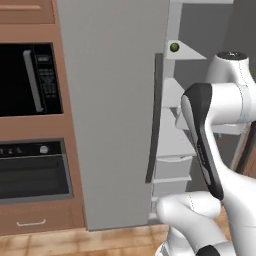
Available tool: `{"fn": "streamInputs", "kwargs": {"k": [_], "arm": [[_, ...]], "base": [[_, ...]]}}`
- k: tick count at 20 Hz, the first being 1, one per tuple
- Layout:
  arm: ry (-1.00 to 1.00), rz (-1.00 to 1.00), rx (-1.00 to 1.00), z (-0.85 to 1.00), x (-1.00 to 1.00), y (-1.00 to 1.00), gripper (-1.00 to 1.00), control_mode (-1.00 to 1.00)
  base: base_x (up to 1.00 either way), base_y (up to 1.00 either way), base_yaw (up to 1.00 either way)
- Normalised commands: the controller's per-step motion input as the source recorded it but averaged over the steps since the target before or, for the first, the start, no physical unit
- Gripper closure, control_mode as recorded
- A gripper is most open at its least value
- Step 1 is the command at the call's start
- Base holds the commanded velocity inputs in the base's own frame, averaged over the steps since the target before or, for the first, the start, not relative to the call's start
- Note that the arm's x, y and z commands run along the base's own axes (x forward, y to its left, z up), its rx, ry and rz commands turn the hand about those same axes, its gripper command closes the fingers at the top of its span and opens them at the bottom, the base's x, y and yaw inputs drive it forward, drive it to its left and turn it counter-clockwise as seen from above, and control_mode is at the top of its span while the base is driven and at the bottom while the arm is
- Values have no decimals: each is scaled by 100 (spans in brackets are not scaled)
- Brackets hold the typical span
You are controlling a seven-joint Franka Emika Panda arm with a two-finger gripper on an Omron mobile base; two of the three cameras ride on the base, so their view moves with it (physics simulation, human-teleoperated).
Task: Take the avocado and lime out of the freezer and place them in the tupperware container on the counter. Then put the tupperware containing the vegetables back in the freezer.
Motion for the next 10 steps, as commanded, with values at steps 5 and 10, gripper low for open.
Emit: {"fn": "streamInputs", "kwargs": {"k": [5,10], "arm": [[0,0,0,0,0,0,-100,100],[0,0,0,0,0,0,-100,100]], "base": [[81,5,-3],[47,0,-6]]}}
